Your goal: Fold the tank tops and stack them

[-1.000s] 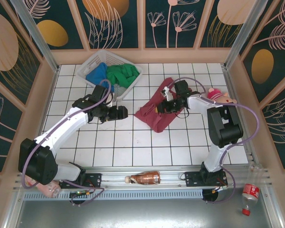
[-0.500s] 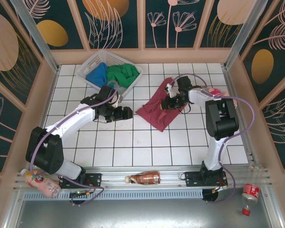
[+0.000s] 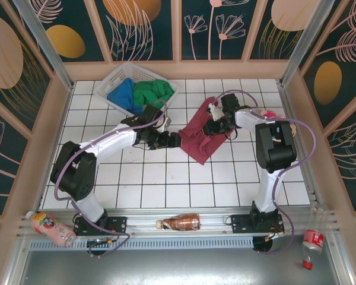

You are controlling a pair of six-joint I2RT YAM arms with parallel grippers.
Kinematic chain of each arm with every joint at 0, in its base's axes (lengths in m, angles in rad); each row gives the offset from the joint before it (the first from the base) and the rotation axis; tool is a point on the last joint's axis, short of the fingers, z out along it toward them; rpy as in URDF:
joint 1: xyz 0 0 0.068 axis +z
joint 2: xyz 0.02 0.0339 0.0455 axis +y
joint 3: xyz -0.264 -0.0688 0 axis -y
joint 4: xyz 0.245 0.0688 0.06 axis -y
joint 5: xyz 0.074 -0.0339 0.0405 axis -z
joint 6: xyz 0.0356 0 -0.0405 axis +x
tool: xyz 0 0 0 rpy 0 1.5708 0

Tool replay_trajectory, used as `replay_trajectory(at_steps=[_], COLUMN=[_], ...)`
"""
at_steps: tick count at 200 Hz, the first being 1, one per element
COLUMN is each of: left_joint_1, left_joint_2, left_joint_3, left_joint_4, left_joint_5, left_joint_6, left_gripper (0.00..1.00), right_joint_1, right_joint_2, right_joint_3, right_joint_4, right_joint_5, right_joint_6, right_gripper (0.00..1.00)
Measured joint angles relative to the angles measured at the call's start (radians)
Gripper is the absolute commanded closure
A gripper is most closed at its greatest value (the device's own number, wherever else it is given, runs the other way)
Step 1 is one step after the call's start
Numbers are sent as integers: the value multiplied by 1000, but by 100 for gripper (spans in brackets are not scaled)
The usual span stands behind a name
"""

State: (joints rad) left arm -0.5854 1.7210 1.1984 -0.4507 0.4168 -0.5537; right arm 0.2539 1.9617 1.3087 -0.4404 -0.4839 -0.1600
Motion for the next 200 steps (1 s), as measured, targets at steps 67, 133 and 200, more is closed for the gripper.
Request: replay_trajectory(at_steps=[67,133,200], left_joint_1=[-18,-18,-17], left_joint_2=[150,243,240], left_joint_3=[73,179,254], left_joint_4=[93,110,19], left_joint_5=[22,18,-105], left_joint_6=[-24,-22,16], left_gripper=[22,22,20], right_joint_1=[-20,-6,206], right_joint_2=[-196,-458,-451], right_joint_3=[-54,-320,-537], right_joint_4=[76,121,292], right_joint_5=[251,58,68], right_joint_6=[13,171,216], right_gripper=[58,60,57])
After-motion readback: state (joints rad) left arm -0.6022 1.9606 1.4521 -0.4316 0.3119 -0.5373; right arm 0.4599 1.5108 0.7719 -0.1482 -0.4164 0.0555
